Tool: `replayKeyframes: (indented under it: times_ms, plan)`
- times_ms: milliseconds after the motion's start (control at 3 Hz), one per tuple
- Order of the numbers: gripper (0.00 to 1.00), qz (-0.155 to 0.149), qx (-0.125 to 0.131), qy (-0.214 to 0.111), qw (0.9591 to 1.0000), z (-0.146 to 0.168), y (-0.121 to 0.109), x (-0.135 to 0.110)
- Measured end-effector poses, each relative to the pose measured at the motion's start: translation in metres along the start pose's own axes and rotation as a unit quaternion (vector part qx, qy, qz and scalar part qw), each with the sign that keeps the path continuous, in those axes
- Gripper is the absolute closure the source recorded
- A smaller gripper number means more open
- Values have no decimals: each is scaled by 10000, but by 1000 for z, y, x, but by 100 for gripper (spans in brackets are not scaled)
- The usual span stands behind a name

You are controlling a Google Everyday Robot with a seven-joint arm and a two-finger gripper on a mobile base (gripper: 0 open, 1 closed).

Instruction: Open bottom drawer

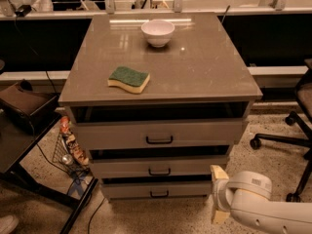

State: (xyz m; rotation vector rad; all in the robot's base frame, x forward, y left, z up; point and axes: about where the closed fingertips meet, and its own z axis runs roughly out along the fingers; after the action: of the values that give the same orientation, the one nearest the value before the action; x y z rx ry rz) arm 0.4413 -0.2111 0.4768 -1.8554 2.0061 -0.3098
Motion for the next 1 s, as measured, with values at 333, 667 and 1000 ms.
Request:
replayKeyframes:
  times_ms: [333,667,1000]
  plan:
    - [0,-49,-42,-45,10000,24,6,-5]
    - [0,-111,-108,-139,9998,70,17,-21]
    - [0,-327,-225,-219,9990,122,42,-39]
